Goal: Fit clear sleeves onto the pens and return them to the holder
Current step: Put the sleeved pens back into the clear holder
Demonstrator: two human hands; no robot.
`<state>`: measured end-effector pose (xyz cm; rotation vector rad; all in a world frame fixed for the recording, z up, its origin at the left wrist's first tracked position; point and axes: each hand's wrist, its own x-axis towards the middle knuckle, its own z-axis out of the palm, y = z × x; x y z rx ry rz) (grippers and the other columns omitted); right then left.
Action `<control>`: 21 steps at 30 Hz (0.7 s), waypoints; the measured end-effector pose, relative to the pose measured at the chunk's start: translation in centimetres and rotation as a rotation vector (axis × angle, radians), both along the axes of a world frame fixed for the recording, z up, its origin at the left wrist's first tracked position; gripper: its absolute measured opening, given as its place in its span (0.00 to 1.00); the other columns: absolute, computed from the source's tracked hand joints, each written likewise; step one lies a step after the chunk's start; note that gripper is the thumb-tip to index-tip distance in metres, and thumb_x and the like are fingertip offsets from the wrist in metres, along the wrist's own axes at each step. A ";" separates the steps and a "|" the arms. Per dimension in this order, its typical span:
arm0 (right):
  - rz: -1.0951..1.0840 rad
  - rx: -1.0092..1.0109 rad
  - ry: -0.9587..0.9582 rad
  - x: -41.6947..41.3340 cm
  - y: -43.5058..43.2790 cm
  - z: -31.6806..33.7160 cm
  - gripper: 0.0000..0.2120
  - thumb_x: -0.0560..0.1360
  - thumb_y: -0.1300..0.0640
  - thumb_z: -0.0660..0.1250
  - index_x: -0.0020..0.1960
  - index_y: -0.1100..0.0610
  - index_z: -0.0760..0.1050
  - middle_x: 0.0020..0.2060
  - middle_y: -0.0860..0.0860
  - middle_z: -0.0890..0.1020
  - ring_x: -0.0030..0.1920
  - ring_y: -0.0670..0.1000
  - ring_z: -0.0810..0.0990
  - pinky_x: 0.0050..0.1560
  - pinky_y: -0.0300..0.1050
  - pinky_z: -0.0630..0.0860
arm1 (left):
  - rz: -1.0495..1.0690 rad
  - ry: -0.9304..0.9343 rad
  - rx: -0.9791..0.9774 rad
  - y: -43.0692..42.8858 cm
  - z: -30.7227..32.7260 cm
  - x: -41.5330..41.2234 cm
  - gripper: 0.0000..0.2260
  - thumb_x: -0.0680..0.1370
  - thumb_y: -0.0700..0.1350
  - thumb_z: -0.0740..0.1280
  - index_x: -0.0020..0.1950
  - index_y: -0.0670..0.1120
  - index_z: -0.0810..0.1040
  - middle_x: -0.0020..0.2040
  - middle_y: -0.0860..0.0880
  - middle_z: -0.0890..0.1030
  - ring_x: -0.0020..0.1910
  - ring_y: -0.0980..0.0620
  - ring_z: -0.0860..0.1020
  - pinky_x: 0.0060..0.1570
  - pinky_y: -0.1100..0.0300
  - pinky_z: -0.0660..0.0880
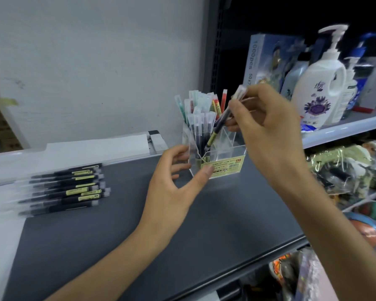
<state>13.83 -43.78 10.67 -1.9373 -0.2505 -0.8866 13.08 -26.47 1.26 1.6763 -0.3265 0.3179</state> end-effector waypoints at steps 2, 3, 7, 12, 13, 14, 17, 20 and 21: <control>-0.015 -0.011 0.030 0.8 0.1 -0.9 0.02 0.82 0.56 0.70 0.52 0.54 0.79 0.41 0.48 0.86 0.42 0.51 0.86 0.47 0.56 0.84 | 0.002 0.018 -0.034 0.1 -0.2 0.2 0.26 0.70 0.66 0.75 0.65 0.62 0.76 0.61 0.62 0.81 0.62 0.61 0.80 0.61 0.57 0.76; -0.028 -0.023 0.041 1.1 0.2 -1.2 0.02 0.82 0.56 0.71 0.51 0.54 0.80 0.40 0.48 0.86 0.41 0.50 0.86 0.47 0.55 0.84 | 0.002 0.026 -0.050 0.1 -0.2 0.3 0.25 0.69 0.66 0.75 0.64 0.62 0.76 0.60 0.62 0.81 0.61 0.60 0.81 0.61 0.57 0.76; -0.076 -0.114 0.090 1.9 0.5 -2.2 0.04 0.79 0.55 0.75 0.52 0.52 0.82 0.39 0.44 0.86 0.41 0.44 0.85 0.48 0.52 0.83 | 0.012 0.049 -0.100 0.1 -0.3 0.6 0.24 0.68 0.66 0.75 0.62 0.61 0.77 0.58 0.60 0.82 0.58 0.58 0.83 0.62 0.55 0.77; -0.136 -0.174 0.169 2.8 0.6 -2.4 0.08 0.74 0.54 0.79 0.50 0.53 0.84 0.40 0.45 0.86 0.41 0.44 0.85 0.52 0.51 0.82 | 0.009 0.061 -0.107 0.0 -0.2 0.6 0.24 0.68 0.65 0.75 0.61 0.59 0.78 0.57 0.59 0.82 0.57 0.58 0.83 0.59 0.57 0.77; -0.139 -0.176 0.184 2.9 0.7 -2.5 0.08 0.74 0.54 0.80 0.50 0.53 0.84 0.40 0.44 0.86 0.41 0.43 0.84 0.52 0.50 0.82 | 0.009 0.063 -0.110 0.0 -0.2 0.6 0.24 0.68 0.65 0.75 0.61 0.59 0.78 0.57 0.57 0.82 0.56 0.57 0.83 0.59 0.56 0.77; -0.143 -0.177 0.195 3.0 0.8 -2.5 0.08 0.73 0.54 0.80 0.50 0.52 0.84 0.40 0.44 0.86 0.40 0.42 0.83 0.51 0.49 0.82 | 0.008 0.065 -0.113 0.0 -0.2 0.6 0.24 0.68 0.65 0.75 0.61 0.59 0.78 0.57 0.57 0.82 0.56 0.57 0.84 0.59 0.56 0.77; -0.150 -0.184 0.232 3.2 0.9 -2.6 0.10 0.72 0.54 0.81 0.50 0.52 0.84 0.39 0.45 0.86 0.40 0.41 0.83 0.50 0.47 0.82 | 0.006 0.073 -0.118 -0.1 -0.1 0.6 0.23 0.68 0.64 0.75 0.60 0.58 0.78 0.56 0.56 0.83 0.55 0.57 0.84 0.56 0.59 0.77; -0.154 -0.183 0.237 3.3 0.8 -2.5 0.10 0.71 0.55 0.82 0.50 0.52 0.84 0.39 0.45 0.86 0.41 0.42 0.84 0.51 0.46 0.82 | 0.001 0.087 -0.113 0.0 0.0 0.6 0.21 0.71 0.61 0.76 0.60 0.58 0.78 0.55 0.57 0.83 0.54 0.57 0.84 0.53 0.62 0.77; -0.157 -0.184 0.229 3.4 0.9 -2.6 0.10 0.71 0.55 0.82 0.50 0.52 0.84 0.39 0.45 0.86 0.40 0.42 0.84 0.50 0.44 0.82 | -0.004 0.090 -0.108 0.0 0.0 0.6 0.20 0.71 0.60 0.77 0.60 0.58 0.78 0.55 0.57 0.83 0.54 0.57 0.84 0.52 0.63 0.78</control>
